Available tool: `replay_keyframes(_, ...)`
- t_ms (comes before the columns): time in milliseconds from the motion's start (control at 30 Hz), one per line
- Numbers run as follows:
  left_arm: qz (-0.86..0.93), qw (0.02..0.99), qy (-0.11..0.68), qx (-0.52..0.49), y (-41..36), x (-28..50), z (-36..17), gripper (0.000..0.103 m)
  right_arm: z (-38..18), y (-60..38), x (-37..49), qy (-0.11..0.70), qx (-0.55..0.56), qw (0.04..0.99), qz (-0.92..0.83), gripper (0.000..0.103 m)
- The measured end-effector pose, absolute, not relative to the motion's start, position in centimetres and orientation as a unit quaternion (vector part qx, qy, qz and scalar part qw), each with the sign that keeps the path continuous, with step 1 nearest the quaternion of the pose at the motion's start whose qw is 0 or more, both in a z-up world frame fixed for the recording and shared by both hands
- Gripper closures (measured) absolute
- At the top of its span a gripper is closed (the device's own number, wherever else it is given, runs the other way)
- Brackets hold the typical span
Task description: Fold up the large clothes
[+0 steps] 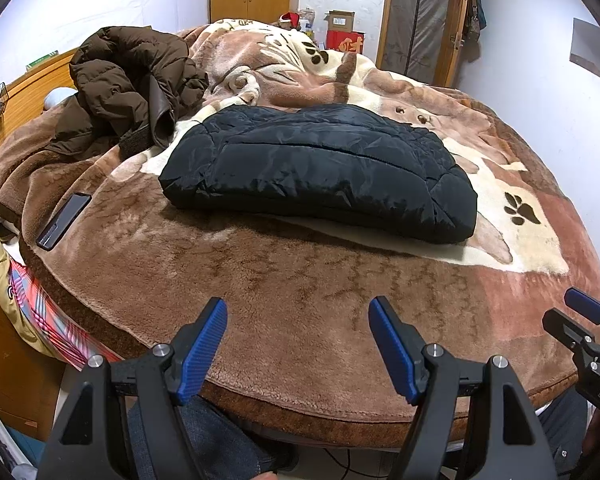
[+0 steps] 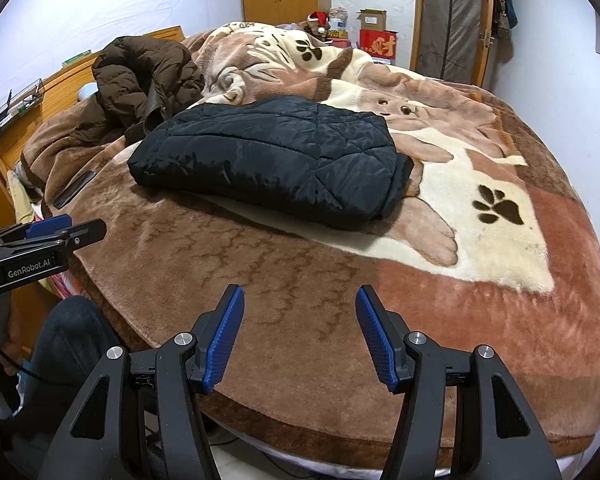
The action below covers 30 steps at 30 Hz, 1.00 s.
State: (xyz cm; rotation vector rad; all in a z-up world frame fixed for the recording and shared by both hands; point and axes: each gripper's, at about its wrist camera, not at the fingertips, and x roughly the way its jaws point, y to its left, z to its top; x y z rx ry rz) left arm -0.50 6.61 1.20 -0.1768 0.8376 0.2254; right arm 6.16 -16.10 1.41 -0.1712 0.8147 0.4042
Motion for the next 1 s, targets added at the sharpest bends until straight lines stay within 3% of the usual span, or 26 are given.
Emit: replay_keyframes(1000, 0.110, 0.903, 0.406, -0.085, 6.43, -0.52, 1.17, 0.028, 1.39, -15.99, 6.00, 0.394, -0.083, 0.894, 0.196, 0.044)
